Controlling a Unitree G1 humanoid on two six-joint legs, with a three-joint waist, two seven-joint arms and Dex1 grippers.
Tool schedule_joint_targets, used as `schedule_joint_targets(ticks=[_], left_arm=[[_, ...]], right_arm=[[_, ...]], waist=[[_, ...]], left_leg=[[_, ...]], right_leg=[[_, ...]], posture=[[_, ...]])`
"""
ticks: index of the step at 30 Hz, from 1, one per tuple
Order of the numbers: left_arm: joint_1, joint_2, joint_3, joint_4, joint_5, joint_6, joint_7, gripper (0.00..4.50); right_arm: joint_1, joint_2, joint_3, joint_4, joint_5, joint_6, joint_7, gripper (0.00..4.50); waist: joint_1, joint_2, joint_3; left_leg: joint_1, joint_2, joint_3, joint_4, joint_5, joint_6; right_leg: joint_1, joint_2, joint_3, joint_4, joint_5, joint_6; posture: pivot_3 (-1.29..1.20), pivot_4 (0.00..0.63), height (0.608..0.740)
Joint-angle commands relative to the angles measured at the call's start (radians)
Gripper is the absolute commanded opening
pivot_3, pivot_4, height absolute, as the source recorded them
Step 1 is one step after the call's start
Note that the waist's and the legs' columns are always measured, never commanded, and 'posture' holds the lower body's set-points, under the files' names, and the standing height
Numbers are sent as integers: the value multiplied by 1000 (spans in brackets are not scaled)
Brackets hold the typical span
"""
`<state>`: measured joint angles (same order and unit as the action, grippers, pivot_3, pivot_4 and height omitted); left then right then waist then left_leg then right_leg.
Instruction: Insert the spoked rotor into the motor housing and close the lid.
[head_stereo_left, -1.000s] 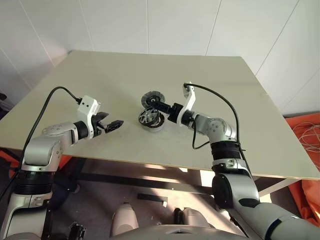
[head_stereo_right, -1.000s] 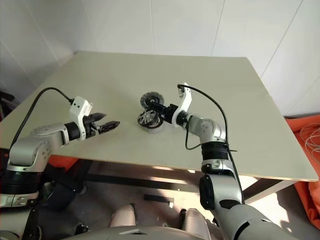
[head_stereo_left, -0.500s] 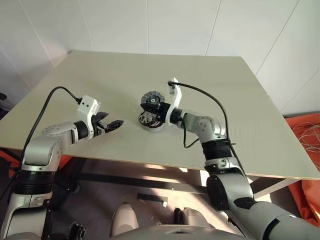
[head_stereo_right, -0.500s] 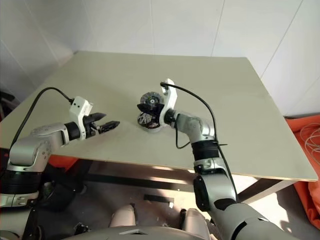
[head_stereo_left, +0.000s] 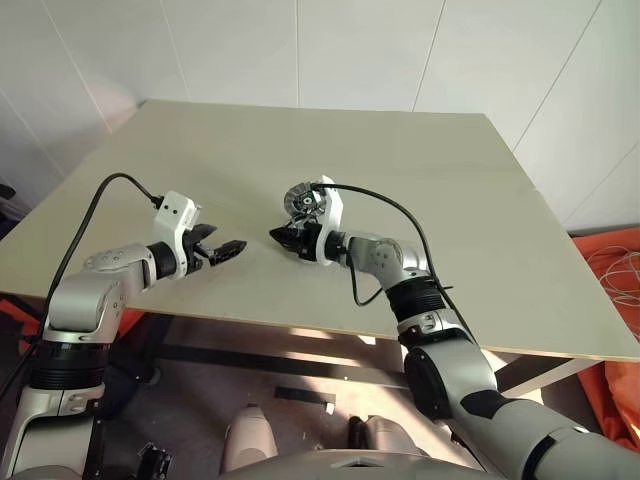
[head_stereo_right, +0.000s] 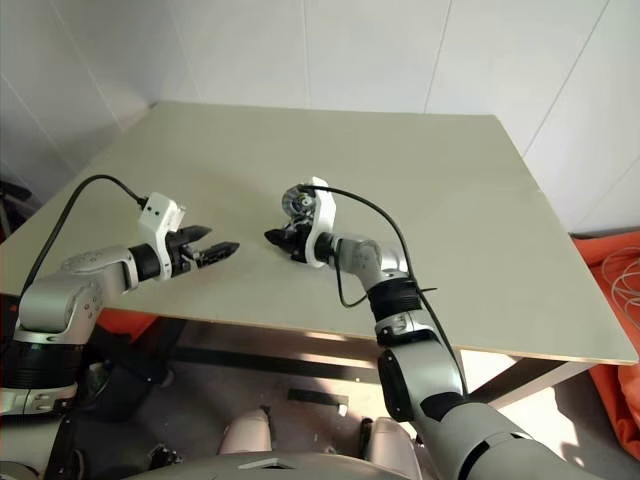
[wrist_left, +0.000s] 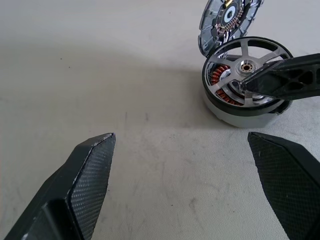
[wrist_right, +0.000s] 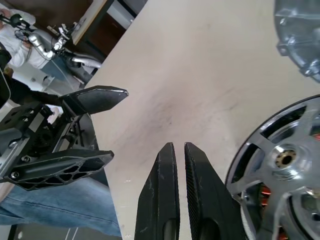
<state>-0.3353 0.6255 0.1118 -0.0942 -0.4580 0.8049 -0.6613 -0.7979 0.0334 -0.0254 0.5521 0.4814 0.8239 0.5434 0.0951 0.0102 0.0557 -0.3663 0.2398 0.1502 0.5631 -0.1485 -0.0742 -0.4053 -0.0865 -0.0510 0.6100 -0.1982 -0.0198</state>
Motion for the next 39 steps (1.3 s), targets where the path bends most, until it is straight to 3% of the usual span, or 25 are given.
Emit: schedule_joint_targets(ticks=[1,32,39], left_arm=[[-8,5,17,-35,-2,-17,3,4500],[-23,5,5,-17,8,-24,-7,4500],[-22,3,6,-18,8,-22,-8,4500]], right_arm=[[-38,-11,-24,5,-6,-35,7,290],[-5,-94,-111,37,-30,-72,-25,290],[2,-106,-53,-22,-80,-120,-2,290]], waist=[[0,0,0],[0,0,0],[0,0,0]], left_leg=[[0,0,0,0,0,0],[0,0,0,2,0,0],[0,0,0,2,0,0]], right_leg=[[0,0,0,0,0,0],[0,0,0,2,0,0],[0,0,0,2,0,0]], posture=[[0,0,740],[0,0,740],[0,0,740]])
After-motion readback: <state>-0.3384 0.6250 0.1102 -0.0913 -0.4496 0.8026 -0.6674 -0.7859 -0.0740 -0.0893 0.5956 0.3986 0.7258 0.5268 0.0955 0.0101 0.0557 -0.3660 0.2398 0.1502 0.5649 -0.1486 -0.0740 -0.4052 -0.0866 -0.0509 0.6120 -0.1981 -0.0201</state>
